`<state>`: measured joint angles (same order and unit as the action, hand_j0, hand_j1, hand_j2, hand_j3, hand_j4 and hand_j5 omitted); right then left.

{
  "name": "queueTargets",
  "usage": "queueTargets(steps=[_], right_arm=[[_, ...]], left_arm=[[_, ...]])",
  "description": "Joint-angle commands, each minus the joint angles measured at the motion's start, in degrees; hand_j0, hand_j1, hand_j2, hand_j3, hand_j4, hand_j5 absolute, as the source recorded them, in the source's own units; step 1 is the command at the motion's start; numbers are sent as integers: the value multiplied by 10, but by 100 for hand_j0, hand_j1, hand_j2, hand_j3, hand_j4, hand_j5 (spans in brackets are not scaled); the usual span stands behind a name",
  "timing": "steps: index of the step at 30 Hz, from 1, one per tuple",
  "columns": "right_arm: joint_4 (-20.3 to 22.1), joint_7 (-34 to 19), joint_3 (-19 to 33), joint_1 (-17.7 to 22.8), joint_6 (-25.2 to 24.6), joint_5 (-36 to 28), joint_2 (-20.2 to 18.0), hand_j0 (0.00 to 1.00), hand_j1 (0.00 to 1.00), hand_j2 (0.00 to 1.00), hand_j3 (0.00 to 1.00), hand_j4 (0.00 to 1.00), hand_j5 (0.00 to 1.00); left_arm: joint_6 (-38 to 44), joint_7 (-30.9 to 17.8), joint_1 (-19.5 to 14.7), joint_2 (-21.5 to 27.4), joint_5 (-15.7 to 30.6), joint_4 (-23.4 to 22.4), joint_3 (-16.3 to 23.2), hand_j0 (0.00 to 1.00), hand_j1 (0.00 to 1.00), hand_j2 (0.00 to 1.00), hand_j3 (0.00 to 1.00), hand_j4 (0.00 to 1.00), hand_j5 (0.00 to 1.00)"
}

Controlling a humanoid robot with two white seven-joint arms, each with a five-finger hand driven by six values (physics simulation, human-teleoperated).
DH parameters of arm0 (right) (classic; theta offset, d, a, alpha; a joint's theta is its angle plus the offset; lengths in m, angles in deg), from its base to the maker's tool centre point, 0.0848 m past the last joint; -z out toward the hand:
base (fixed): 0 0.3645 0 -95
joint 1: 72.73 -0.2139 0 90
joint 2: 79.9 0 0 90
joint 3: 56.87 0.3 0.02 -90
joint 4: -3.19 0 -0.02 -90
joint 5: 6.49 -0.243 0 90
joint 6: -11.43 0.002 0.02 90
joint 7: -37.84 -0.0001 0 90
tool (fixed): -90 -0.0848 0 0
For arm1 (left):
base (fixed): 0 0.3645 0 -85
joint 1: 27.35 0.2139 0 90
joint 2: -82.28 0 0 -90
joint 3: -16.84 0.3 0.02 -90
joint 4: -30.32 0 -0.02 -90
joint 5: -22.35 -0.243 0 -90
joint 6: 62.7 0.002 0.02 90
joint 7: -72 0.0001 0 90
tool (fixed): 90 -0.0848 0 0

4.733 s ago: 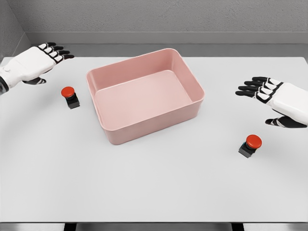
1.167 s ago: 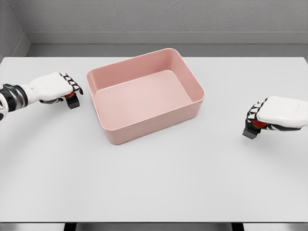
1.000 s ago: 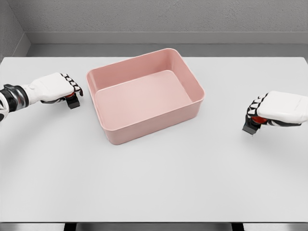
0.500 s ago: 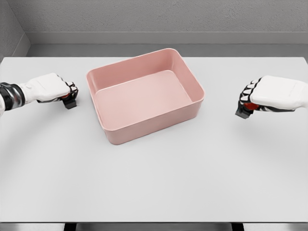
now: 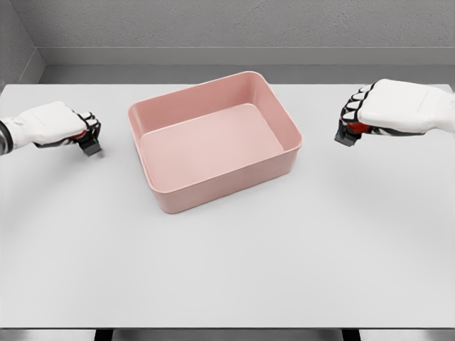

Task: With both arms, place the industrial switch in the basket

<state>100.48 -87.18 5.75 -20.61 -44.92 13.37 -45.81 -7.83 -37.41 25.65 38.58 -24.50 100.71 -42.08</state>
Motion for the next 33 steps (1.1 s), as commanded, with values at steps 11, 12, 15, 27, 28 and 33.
queueTargets(steps=[11, 12, 15, 27, 28, 33], right_arm=[[-2, 0, -67, -82, -14, -2, 60, 50, 50, 50, 50, 50, 50], [-2, 0, -67, -84, -14, -2, 62, 50, 50, 50, 50, 50, 50], [0, 0, -75, -93, -25, -2, 71, 50, 50, 50, 50, 50, 50], [-3, 0, -167, -168, -106, 18, 154, 50, 50, 50, 50, 50, 50], [-3, 0, -174, -172, -110, 19, 157, 50, 50, 50, 50, 50, 50], [-14, 0, -200, -184, -140, 32, 186, 51, 51, 51, 51, 51, 51]], left_arm=[[1, -1, 14, 25, 98, 10, -33, 3, 3, 3, 3, 3, 3], [1, -1, 23, 26, 112, 10, -41, 3, 3, 3, 3, 3, 3], [1, -1, 25, 26, 143, 11, -45, 3, 3, 3, 3, 3, 3], [1, 1, 35, 21, 174, 57, -68, 3, 3, 3, 3, 3, 3], [1, 1, 34, 20, 175, 62, -68, 3, 3, 3, 3, 3, 3], [1, 0, 33, 6, 180, 111, -66, 3, 3, 3, 3, 3, 3]])
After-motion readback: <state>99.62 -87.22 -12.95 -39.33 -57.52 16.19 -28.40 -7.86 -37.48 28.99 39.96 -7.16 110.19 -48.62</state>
